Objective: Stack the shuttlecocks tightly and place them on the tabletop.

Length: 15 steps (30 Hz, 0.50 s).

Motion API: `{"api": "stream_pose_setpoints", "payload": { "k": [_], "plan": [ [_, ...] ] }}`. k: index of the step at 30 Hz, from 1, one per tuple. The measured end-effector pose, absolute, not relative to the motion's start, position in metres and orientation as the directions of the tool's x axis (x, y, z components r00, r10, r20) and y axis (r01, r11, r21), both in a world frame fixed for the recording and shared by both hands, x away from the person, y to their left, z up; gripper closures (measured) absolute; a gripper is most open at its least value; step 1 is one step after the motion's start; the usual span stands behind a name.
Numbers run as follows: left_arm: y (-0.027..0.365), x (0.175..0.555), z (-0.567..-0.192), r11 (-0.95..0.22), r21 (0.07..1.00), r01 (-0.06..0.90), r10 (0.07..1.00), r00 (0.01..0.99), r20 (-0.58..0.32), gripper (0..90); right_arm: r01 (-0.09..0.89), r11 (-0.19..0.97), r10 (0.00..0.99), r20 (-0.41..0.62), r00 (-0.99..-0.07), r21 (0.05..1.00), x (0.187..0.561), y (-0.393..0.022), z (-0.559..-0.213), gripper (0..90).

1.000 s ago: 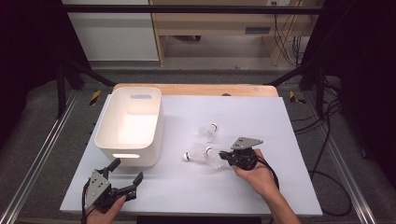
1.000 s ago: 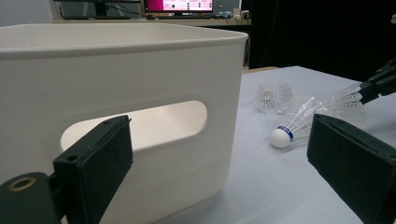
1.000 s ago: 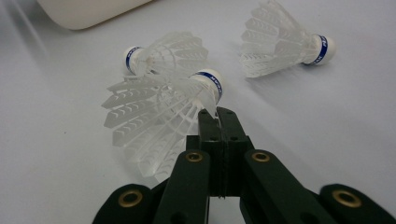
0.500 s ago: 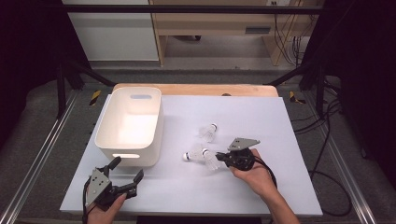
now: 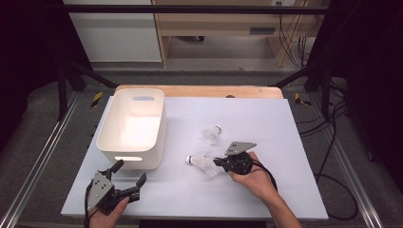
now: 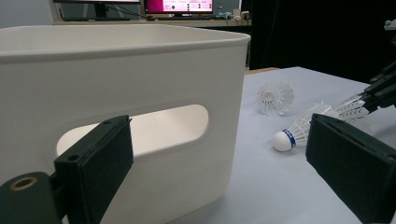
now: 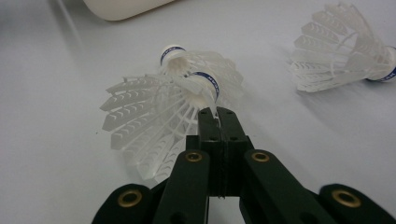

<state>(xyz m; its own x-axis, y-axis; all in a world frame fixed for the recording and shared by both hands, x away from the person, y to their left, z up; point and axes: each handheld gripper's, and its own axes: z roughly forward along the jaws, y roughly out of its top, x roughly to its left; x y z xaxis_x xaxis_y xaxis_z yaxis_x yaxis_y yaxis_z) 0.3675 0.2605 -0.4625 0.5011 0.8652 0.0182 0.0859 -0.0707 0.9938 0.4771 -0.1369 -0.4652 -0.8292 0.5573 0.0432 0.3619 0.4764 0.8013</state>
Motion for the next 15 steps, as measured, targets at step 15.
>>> {"api": "stream_pose_setpoints", "payload": {
  "k": [15],
  "plan": [
    [0.258, 0.367, -0.463, -0.084, 0.993, 0.088, 0.861, 0.508, 0.028, 7.9, 0.346, 0.486, 0.536, 0.038, -0.843, 0.802, 0.489, -0.121, -0.472, 89.9]
  ]
}}
